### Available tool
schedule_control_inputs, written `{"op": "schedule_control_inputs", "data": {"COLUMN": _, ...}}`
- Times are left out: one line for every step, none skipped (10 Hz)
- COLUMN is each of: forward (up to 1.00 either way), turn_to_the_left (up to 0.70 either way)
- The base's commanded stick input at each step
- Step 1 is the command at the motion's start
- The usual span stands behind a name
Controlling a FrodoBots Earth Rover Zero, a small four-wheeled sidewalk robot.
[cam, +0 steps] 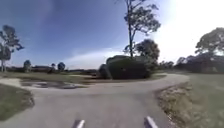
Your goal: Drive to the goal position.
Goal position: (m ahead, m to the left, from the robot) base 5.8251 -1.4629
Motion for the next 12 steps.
{"op": "schedule_control_inputs", "data": {"forward": 0.70, "turn_to_the_left": 0.00}}
{"op": "schedule_control_inputs", "data": {"forward": 0.70, "turn_to_the_left": 0.00}}
{"op": "schedule_control_inputs", "data": {"forward": 0.70, "turn_to_the_left": 0.00}}
{"op": "schedule_control_inputs", "data": {"forward": 0.70, "turn_to_the_left": 0.00}}
{"op": "schedule_control_inputs", "data": {"forward": 0.70, "turn_to_the_left": 0.00}}
{"op": "schedule_control_inputs", "data": {"forward": 0.70, "turn_to_the_left": 0.00}}
{"op": "schedule_control_inputs", "data": {"forward": 0.70, "turn_to_the_left": 0.00}}
{"op": "schedule_control_inputs", "data": {"forward": 0.70, "turn_to_the_left": 0.00}}
{"op": "schedule_control_inputs", "data": {"forward": 0.70, "turn_to_the_left": 0.00}}
{"op": "schedule_control_inputs", "data": {"forward": 0.70, "turn_to_the_left": 0.00}}
{"op": "schedule_control_inputs", "data": {"forward": 0.70, "turn_to_the_left": 0.00}}
{"op": "schedule_control_inputs", "data": {"forward": 0.70, "turn_to_the_left": 0.00}}
